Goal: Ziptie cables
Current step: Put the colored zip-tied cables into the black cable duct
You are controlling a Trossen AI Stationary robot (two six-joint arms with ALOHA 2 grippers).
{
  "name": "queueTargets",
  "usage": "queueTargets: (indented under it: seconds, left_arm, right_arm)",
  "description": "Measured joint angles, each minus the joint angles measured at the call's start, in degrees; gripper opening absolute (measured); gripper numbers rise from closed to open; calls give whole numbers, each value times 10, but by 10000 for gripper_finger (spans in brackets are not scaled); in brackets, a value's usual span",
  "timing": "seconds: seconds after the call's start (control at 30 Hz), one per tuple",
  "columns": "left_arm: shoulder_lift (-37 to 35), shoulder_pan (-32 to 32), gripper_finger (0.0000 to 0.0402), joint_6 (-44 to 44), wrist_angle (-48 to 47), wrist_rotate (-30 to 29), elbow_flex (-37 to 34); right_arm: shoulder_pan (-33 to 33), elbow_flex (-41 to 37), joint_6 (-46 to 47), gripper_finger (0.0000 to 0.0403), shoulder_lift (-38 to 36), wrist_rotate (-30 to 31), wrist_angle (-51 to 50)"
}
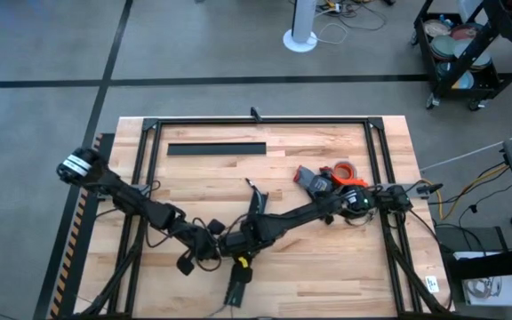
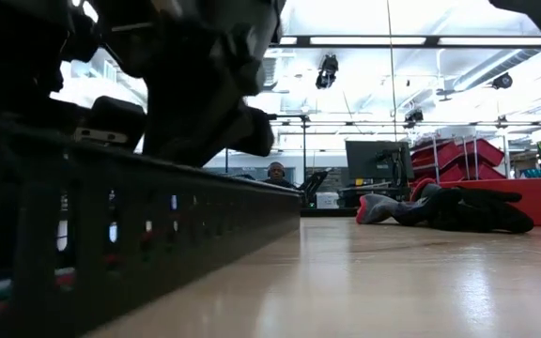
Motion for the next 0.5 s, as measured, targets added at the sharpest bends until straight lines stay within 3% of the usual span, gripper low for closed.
queueTargets:
  seconds: [0.27,0.5]
  left_arm:
    - [-80,70,0,49,-103,-5,-15]
    - [-146,155,0,96,-108,36,-57]
  right_arm:
    - [-43,0,-56,0,0,21,19]
    - [-81,0,-100,23,0,15,20]
